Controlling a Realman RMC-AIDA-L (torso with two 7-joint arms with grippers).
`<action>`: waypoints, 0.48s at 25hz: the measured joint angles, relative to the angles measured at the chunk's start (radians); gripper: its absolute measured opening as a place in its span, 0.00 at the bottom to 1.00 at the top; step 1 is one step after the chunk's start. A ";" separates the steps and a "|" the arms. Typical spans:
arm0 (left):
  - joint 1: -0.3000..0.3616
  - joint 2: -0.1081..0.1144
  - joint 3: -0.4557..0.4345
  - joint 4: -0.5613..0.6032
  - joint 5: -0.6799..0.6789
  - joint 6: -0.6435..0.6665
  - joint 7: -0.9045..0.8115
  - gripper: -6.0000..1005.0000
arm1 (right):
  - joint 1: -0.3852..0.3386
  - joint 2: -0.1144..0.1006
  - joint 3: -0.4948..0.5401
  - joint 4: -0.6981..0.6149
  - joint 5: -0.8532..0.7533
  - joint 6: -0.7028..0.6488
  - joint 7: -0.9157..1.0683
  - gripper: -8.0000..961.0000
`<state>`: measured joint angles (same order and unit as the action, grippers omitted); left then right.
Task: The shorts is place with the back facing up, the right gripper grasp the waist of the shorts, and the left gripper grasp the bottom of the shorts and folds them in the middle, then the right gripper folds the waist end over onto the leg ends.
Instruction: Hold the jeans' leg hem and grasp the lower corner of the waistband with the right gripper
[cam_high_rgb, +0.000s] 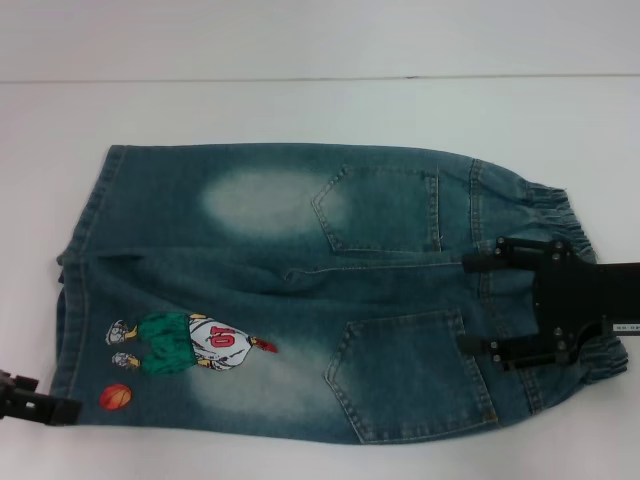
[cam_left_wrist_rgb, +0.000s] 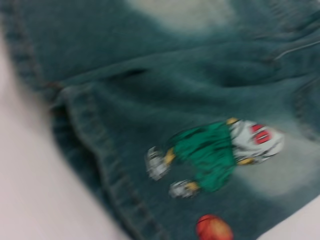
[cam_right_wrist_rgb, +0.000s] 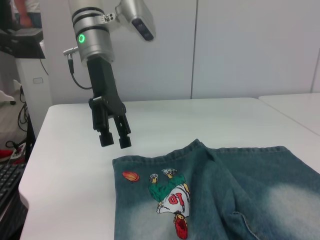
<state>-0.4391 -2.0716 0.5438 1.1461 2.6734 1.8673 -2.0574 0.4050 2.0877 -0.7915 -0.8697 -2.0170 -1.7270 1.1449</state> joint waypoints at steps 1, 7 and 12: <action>-0.002 -0.002 0.005 0.000 0.018 -0.016 -0.009 0.93 | 0.000 0.000 0.000 0.000 0.000 0.001 0.000 0.95; -0.008 -0.004 0.025 -0.008 0.052 -0.048 -0.032 0.93 | 0.001 0.000 0.001 -0.001 0.000 0.003 0.003 0.94; -0.016 -0.004 0.035 -0.033 0.082 -0.066 -0.046 0.93 | 0.004 0.000 0.002 -0.001 0.000 0.003 0.003 0.94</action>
<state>-0.4552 -2.0756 0.5786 1.1131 2.7550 1.8013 -2.1029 0.4094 2.0877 -0.7898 -0.8708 -2.0171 -1.7240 1.1483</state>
